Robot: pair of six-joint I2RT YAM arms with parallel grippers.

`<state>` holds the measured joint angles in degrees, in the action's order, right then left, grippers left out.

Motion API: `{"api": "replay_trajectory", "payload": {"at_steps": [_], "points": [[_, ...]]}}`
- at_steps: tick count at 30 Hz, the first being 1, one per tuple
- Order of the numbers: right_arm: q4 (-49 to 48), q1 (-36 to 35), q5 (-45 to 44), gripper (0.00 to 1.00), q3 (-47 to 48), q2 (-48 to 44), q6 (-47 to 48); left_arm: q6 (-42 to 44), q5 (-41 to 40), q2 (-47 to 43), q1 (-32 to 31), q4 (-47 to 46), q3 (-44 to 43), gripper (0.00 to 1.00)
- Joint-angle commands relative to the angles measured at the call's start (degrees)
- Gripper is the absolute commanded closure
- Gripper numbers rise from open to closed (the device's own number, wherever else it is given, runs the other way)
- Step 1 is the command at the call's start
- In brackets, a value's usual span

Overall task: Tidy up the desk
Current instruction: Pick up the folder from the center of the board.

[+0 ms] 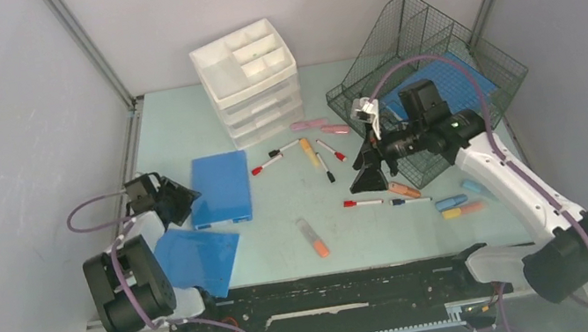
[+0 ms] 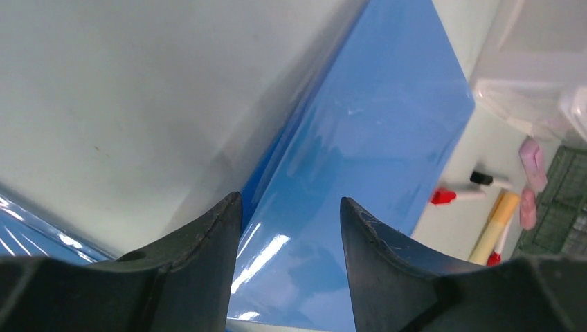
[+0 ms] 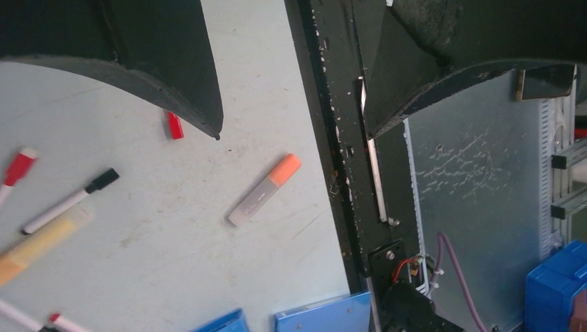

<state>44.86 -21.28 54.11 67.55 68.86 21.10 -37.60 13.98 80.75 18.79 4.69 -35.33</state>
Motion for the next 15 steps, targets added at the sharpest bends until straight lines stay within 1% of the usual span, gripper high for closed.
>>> {"api": "replay_trajectory", "payload": {"at_steps": [1, 7, 10, 12, 15], "points": [[-4.9, -3.1, -0.6, 0.18, -2.6, 1.9, -3.9, -1.8, 3.4, -6.0, -1.8, -3.5, 3.1, 0.42], [-12.6, -5.6, -1.1, 0.18, -5.5, 5.4, -10.4, -2.4, 4.6, -7.4, -2.8, -4.3, 6.6, 0.40], [-14.3, -6.7, -1.3, 0.19, -5.7, 7.3, -12.2, -2.2, 4.7, -7.8, -3.7, -4.4, 8.2, 0.39], [-15.1, -7.7, -1.4, 0.19, -5.9, 8.0, -12.7, -2.4, 4.4, -8.6, -3.8, -6.1, 9.8, 0.37], [-15.3, -9.1, -1.5, 0.19, -5.9, 8.8, -12.5, -2.4, 2.5, -9.5, -3.8, -5.8, 11.3, 0.34]]}}
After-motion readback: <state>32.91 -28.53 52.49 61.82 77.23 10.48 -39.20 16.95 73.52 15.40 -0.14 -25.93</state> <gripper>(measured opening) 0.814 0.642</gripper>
